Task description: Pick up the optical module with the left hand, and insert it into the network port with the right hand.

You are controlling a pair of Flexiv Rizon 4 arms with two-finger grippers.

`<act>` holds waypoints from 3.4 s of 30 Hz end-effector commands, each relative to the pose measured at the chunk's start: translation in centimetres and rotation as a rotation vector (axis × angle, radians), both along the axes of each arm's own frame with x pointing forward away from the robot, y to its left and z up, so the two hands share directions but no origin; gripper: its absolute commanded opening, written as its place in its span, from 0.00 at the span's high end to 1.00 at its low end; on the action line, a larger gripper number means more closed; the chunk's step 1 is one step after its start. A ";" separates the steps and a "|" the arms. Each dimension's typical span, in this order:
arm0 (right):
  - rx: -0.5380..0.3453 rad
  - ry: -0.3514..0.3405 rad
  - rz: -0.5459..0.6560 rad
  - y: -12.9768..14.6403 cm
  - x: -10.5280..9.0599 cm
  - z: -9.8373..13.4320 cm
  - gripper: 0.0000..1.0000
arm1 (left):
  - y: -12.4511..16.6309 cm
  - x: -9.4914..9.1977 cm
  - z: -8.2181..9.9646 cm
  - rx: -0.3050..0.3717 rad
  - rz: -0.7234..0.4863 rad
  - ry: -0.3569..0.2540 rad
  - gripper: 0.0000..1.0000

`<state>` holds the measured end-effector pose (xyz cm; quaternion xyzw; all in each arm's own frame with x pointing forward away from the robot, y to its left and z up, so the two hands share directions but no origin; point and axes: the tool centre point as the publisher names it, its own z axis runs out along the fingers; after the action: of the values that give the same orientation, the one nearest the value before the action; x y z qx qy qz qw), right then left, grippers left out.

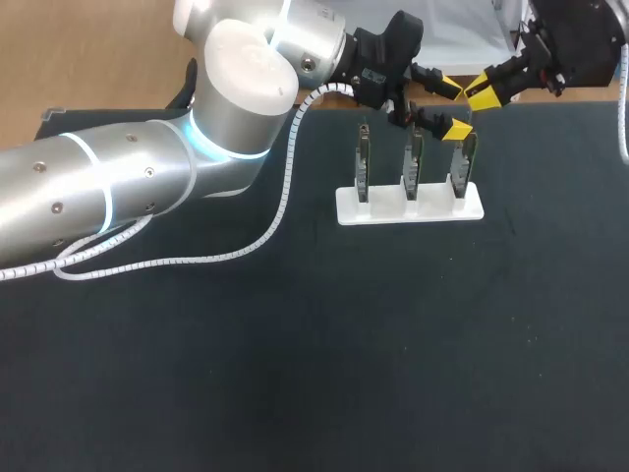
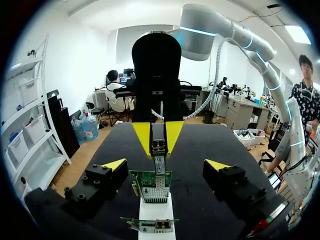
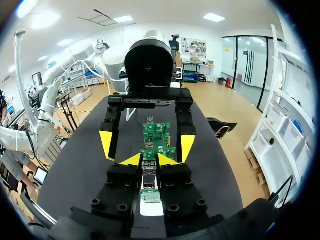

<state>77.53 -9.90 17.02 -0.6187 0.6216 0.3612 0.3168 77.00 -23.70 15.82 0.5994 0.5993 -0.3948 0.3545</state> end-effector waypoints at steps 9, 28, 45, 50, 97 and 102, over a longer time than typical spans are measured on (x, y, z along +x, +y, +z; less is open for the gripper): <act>-0.004 -0.023 0.005 -0.1 -0.1 0.0 1.00 | 0.0 0.2 0.0 0.002 -0.004 0.001 0.00; -0.008 -0.014 -0.016 -0.3 -0.1 -0.6 0.73 | 0.0 0.2 0.0 0.002 -0.004 0.001 0.00; 0.067 -0.001 -0.048 -1.4 0.2 1.1 0.00 | 0.0 0.2 0.0 0.002 -0.004 0.001 0.00; 0.071 -0.004 -0.030 -1.8 0.0 1.6 0.00 | 0.0 0.2 0.0 0.002 -0.004 0.001 0.00; 0.044 -0.017 0.020 -0.2 0.2 1.2 1.00 | 0.0 0.2 0.0 0.002 -0.004 0.001 0.00; 0.045 -0.009 0.023 -0.2 0.2 1.2 1.00 | 0.0 0.2 0.0 0.002 -0.004 0.001 0.00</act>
<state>77.51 -10.10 18.21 -0.6198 0.6052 0.3743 0.3309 77.00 -23.70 15.82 0.5995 0.5992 -0.3948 0.3546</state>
